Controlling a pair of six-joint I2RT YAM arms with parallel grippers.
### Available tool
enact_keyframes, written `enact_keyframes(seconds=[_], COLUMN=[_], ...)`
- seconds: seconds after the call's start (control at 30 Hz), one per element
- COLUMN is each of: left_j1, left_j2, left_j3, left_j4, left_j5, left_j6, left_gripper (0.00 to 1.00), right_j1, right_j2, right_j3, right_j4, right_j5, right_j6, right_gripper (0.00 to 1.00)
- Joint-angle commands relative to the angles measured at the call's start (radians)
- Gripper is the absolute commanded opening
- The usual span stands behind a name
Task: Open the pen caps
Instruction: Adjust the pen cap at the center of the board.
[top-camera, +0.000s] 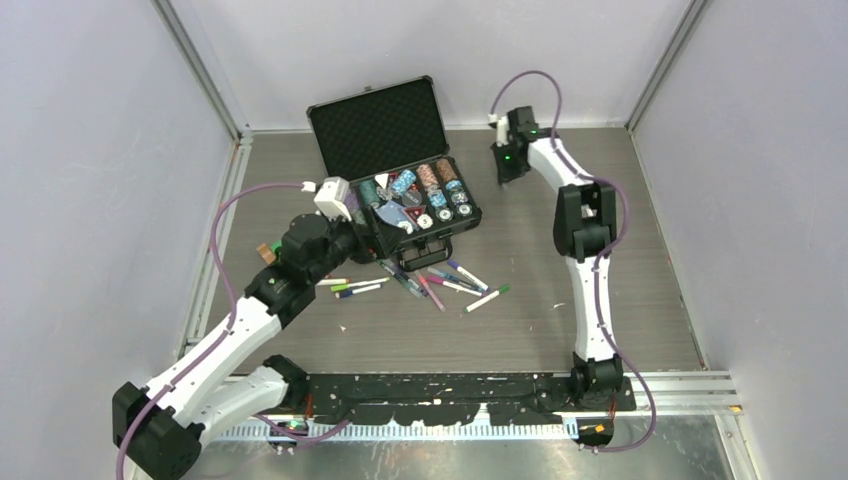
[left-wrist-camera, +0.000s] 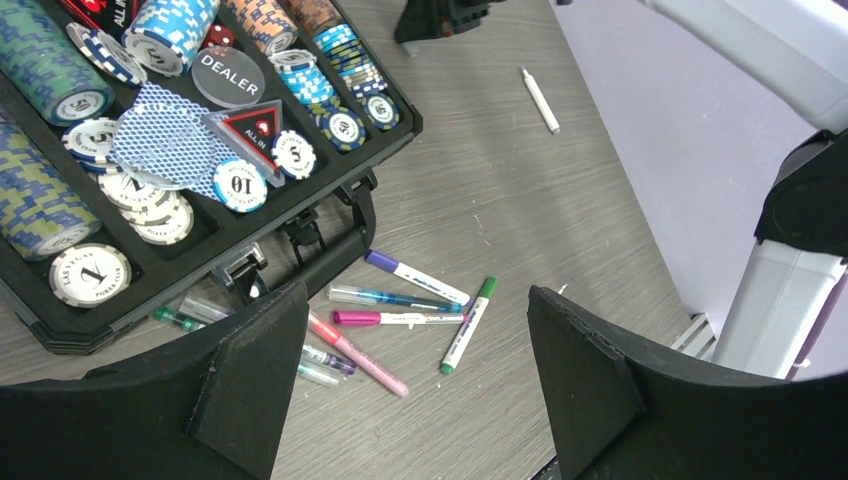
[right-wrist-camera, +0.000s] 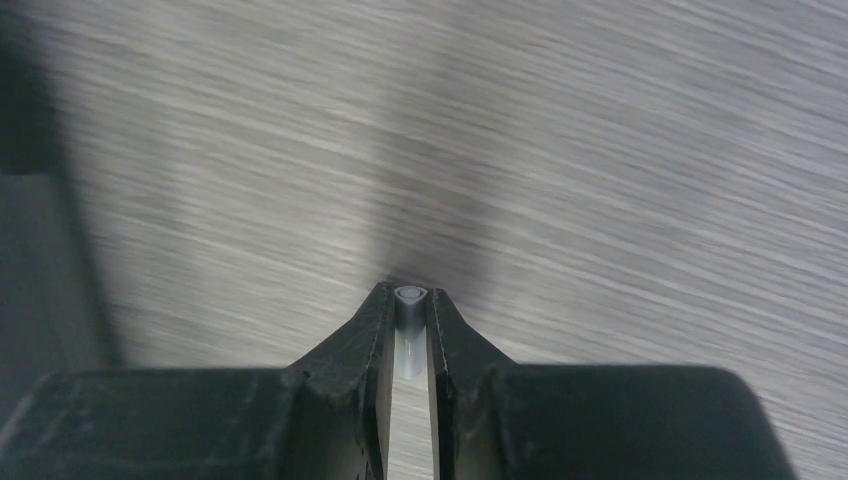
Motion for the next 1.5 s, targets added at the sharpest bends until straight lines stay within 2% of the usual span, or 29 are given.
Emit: enact_keyframes(seconds=[0.0, 0.23, 0.37, 0.5, 0.63, 0.97, 1.07, 1.23, 1.37, 1.47], left_j1=[0.006, 0.006, 0.007, 0.006, 0.006, 0.006, 0.006, 0.006, 0.006, 0.006], left_j2=[-0.045, -0.103, -0.135, -0.156, -0.169, -0.184, -0.194, -0.214, -0.23, -0.24], left_j3=[-0.012, -0.029, -0.034, -0.037, -0.034, -0.026, -0.031, -0.04, -0.039, -0.034], left_j4=[0.002, -0.031, -0.059, -0.078, -0.085, -0.102, -0.111, -0.123, -0.139, -0.154], left_j5=[-0.007, -0.02, -0.025, -0.027, -0.025, -0.005, -0.004, -0.005, -0.008, -0.009], left_j6=[-0.012, -0.015, -0.015, -0.016, -0.025, -0.05, -0.053, -0.06, -0.061, -0.061], left_gripper=[0.82, 0.82, 0.82, 0.83, 0.83, 0.82, 0.82, 0.82, 0.82, 0.82], right_j1=[0.08, 0.149, 0.15, 0.151, 0.151, 0.15, 0.15, 0.15, 0.15, 0.15], right_j2=[-0.061, -0.056, -0.062, -0.087, -0.126, -0.234, -0.29, -0.354, -0.341, -0.299], right_j3=[-0.052, -0.091, -0.106, -0.128, -0.129, -0.152, -0.194, -0.253, -0.269, -0.241], right_j4=[0.07, 0.117, 0.121, 0.122, 0.117, 0.102, 0.114, 0.116, 0.118, 0.096], right_j5=[0.073, 0.236, 0.252, 0.235, 0.212, 0.154, 0.116, -0.095, -0.236, -0.248], right_j6=[0.152, 0.209, 0.205, 0.191, 0.186, 0.199, 0.195, 0.264, 0.342, 0.343], right_gripper=[0.0, 0.01, 0.07, 0.22, 0.3, 0.32, 0.34, 0.39, 0.43, 0.43])
